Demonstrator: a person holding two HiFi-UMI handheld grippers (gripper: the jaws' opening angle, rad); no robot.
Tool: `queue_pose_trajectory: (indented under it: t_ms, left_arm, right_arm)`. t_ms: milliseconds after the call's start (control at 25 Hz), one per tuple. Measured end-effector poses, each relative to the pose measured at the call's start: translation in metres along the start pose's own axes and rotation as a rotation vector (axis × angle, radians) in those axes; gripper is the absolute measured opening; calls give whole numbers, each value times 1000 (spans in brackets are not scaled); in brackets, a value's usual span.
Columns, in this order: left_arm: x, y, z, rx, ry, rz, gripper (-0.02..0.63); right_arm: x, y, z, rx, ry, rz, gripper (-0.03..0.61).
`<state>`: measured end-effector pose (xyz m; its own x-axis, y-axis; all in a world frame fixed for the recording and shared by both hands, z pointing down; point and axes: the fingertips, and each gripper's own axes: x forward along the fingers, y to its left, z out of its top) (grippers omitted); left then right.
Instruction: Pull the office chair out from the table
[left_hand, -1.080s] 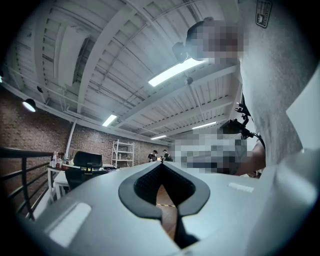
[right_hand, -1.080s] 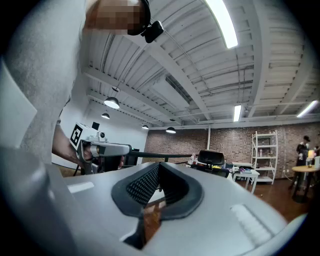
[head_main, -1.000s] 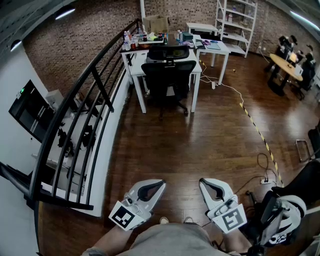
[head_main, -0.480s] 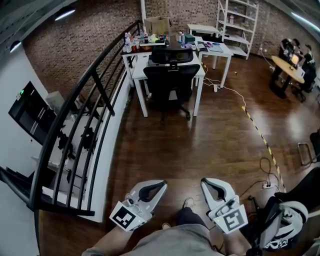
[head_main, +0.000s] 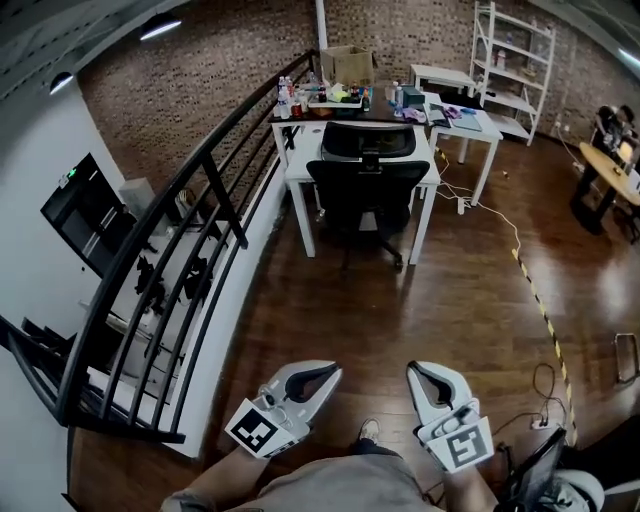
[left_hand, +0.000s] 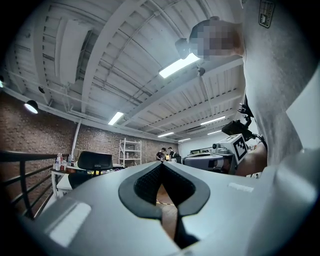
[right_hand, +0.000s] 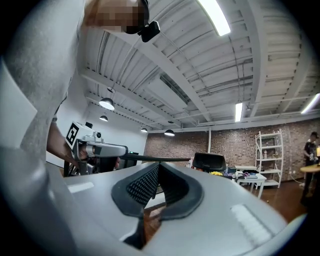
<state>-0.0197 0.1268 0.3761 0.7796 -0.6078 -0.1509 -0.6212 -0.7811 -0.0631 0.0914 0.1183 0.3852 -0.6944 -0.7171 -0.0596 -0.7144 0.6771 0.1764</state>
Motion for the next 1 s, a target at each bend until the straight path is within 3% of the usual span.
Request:
queue_pose_trajectory:
  t_ms: [600, 1000]
  left_arm:
    - [108, 112, -26, -21, 16, 81, 0]
    - [173, 249, -54, -40, 10, 32, 0]
  right_arm:
    - [106, -115, -35, 11, 36, 96, 6]
    - [226, -196, -64, -9, 80, 36, 6]
